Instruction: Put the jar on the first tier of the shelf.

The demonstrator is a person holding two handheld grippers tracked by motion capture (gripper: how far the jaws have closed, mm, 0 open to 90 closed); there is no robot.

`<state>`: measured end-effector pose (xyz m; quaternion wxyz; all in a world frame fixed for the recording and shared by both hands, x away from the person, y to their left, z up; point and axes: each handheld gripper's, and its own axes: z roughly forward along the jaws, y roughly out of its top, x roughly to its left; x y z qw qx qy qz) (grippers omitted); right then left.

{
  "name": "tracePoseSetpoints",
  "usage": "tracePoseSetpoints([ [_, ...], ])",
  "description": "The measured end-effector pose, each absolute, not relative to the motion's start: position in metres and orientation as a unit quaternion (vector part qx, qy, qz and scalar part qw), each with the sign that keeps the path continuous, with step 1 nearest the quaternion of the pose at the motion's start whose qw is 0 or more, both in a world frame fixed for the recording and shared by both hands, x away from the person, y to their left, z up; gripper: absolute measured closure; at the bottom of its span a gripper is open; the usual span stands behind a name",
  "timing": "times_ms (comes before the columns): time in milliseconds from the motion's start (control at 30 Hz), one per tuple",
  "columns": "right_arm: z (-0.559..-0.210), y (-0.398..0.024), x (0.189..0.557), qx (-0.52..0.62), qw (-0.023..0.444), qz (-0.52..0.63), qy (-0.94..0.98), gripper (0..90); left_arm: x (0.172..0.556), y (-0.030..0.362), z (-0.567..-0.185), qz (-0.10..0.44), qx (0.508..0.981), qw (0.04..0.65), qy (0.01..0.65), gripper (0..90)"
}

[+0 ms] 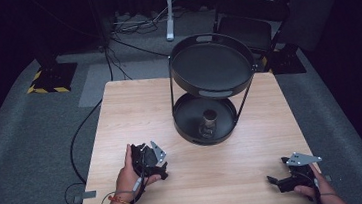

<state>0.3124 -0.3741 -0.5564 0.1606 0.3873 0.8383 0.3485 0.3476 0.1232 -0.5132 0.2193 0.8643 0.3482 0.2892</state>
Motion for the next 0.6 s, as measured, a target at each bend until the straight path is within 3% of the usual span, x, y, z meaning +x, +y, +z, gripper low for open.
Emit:
tracePoseSetpoints([
  [600,-0.556,-0.374,0.313,0.387,0.16,0.349,0.838,0.0,0.331,0.151,-0.532,0.259,0.85,0.236,0.394,1.3],
])
